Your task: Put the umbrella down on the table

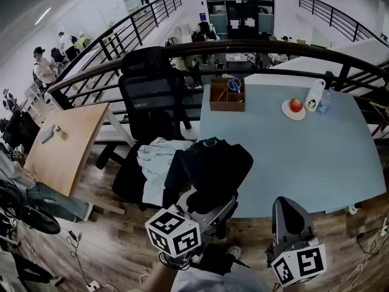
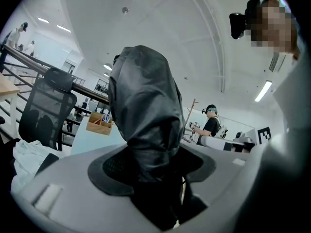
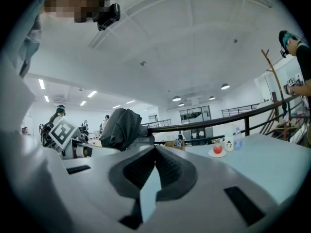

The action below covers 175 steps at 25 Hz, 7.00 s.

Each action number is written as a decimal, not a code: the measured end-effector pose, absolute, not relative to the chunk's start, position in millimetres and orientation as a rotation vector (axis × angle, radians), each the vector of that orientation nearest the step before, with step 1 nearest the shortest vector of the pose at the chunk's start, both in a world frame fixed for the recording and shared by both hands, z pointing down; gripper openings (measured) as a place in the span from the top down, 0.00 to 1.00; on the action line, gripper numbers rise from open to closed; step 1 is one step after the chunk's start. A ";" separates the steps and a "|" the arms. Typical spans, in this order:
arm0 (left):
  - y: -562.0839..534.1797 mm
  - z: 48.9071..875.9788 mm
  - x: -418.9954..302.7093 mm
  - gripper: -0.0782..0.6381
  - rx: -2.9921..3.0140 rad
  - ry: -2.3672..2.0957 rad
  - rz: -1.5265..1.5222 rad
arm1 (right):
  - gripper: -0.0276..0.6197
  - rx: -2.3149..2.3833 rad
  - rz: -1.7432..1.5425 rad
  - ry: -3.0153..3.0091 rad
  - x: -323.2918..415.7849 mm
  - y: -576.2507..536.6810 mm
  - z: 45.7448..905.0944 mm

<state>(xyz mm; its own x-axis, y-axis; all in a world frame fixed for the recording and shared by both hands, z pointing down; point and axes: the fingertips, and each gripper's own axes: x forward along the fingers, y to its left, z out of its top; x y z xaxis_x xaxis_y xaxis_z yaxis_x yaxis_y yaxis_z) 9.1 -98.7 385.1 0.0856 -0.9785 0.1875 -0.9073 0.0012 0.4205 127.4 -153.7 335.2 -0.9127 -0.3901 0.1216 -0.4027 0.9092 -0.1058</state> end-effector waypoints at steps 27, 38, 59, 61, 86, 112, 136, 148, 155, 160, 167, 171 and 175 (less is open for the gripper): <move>-158.7 404.9 -57.8 0.51 1.843 -1.874 -0.168 | 0.96 0.545 0.222 -2.969 57.2 -219.0 339.6; -210.2 431.2 -119.3 0.51 1.807 -1.801 -0.118 | 0.96 0.602 0.208 -2.938 10.5 -246.6 339.3; -268.6 540.4 -164.9 0.51 1.612 -1.611 0.047 | 0.96 0.624 0.251 -2.869 -39.1 -280.8 371.4; -273.3 550.4 -165.8 0.51 1.576 -1.599 0.060 | 0.96 0.601 0.253 -2.866 -42.2 -286.8 371.4; -316.1 657.9 -179.8 0.50 1.183 -1.532 0.235 | 0.96 0.398 0.311 -2.829 -57.6 -360.9 396.8; -322.6 610.5 -197.7 0.51 1.285 -1.682 0.192 | 0.96 0.356 0.296 -2.834 -68.4 -341.6 395.1; -260.0 422.8 -195.0 0.88 1.788 -2.177 -0.041 | 0.96 0.468 0.212 -2.890 -73.3 -267.1 367.5; -219.2 399.4 -169.7 0.88 1.843 -2.163 -0.096 | 0.96 0.497 0.198 -2.907 -58.4 -241.1 361.2; -217.8 387.5 -151.2 0.88 1.860 -2.234 0.025 | 0.96 0.475 0.171 -2.948 -43.6 -250.0 353.2; -222.0 375.3 -130.1 0.88 1.850 -2.281 0.038 | 0.96 0.429 0.162 -2.954 -22.9 -259.7 347.9; -223.5 366.8 -94.0 0.88 1.808 -2.323 0.018 | 0.96 0.361 0.155 -2.976 8.4 -267.6 341.2; -220.5 361.4 -74.8 0.88 1.778 -2.356 0.016 | 0.96 0.328 0.154 -2.987 28.0 -270.4 339.0; -216.8 356.3 -52.4 0.88 1.760 -2.379 0.006 | 0.96 0.293 0.161 -2.995 48.0 -267.6 337.4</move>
